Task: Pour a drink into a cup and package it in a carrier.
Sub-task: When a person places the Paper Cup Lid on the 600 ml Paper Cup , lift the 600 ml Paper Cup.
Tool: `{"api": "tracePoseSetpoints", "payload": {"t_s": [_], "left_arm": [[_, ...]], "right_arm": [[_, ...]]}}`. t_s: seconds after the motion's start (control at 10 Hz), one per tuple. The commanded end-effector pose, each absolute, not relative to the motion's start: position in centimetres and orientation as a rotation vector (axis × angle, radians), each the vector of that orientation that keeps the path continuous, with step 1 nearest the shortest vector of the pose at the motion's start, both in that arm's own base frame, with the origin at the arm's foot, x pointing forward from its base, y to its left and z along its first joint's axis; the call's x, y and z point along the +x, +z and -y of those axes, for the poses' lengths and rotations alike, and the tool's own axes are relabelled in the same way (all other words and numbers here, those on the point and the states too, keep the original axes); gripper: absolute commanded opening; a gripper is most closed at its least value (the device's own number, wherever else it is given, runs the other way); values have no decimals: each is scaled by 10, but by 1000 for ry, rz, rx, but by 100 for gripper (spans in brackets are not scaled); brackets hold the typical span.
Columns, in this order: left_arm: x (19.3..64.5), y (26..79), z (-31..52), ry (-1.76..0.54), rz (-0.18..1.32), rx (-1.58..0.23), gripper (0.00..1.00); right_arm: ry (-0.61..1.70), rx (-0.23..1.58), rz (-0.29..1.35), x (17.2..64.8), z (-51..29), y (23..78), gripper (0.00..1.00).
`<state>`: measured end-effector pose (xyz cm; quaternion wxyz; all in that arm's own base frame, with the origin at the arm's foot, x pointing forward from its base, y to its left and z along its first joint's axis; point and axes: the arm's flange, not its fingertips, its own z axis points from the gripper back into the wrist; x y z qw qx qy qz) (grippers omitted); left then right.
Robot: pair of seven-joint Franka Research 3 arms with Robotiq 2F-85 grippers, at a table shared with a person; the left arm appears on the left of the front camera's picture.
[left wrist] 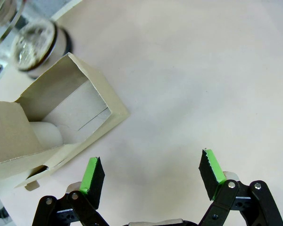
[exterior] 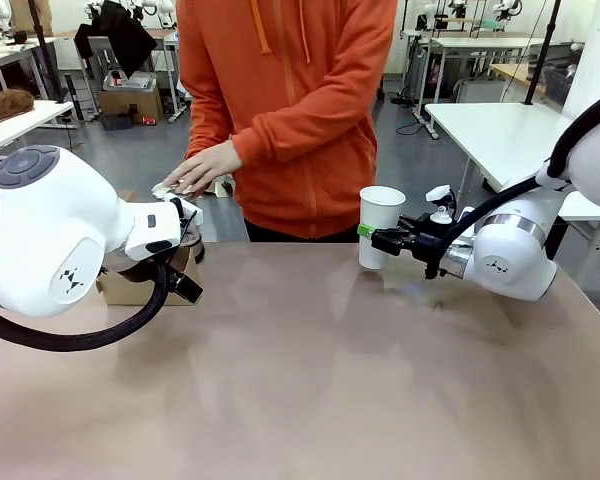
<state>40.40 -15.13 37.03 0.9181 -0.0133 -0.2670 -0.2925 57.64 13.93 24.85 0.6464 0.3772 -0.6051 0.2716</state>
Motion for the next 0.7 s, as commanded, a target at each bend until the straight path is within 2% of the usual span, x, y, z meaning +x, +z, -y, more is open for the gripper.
{"api": "tracePoseSetpoints", "payload": {"t_s": [0.0, 0.6], "left_arm": [[404, 371, 151, -601, 550, -29, 100], [404, 371, 151, -601, 550, -29, 100]], "right_arm": [[620, 861, 1384, 576, -140, 252, 80], [620, 861, 1384, 576, -140, 252, 80]]}}
